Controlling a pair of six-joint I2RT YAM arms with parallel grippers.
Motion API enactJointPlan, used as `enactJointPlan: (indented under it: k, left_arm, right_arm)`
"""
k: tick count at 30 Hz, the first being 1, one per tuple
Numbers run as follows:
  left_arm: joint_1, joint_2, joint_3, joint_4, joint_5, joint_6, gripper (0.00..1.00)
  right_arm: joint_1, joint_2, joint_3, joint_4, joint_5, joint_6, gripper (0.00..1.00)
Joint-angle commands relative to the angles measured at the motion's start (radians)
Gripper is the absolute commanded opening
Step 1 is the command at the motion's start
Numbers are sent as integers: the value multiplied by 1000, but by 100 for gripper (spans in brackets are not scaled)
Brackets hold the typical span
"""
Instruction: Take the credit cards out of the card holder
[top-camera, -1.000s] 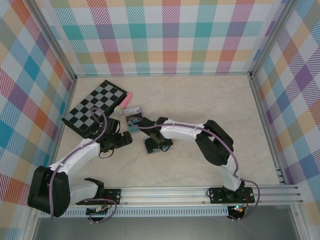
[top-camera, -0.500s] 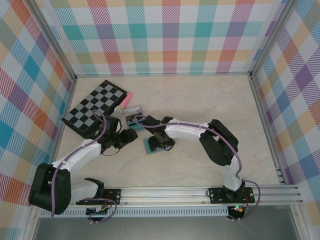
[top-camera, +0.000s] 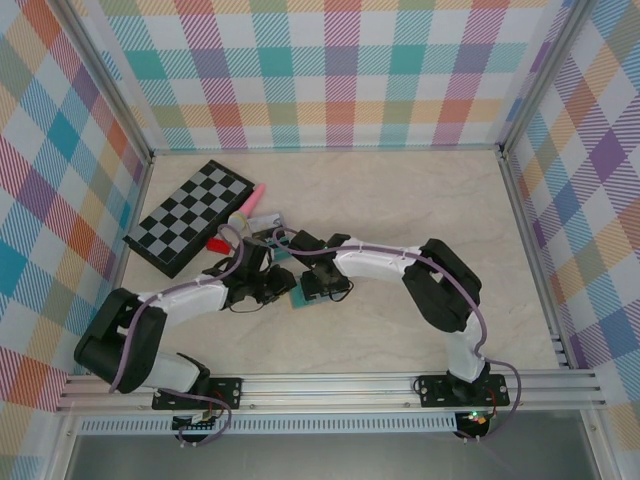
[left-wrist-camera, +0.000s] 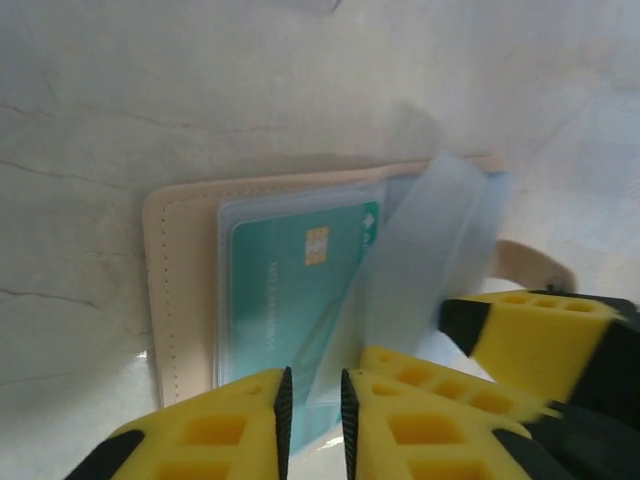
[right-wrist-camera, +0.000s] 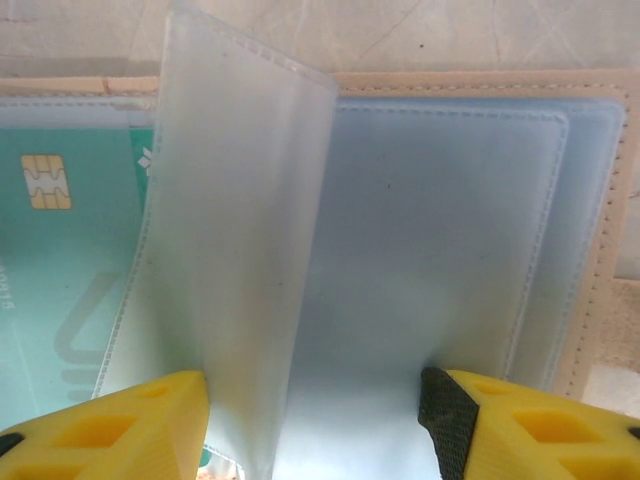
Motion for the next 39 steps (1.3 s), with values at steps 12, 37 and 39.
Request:
enactJointPlan:
  k: [12, 37, 39]
  left_arm:
    - [-18, 121, 49, -107, -116, 74, 13]
    - [-33, 113, 101, -67, 23, 132, 16]
    - [-50, 103, 124, -82, 19, 148, 17]
  right_arm:
    - [-19, -21, -76, -13, 91, 93, 59]
    - [-79, -338, -200, 30, 160, 180, 63]
    - [-86, -365, -215, 73, 115, 151, 63]
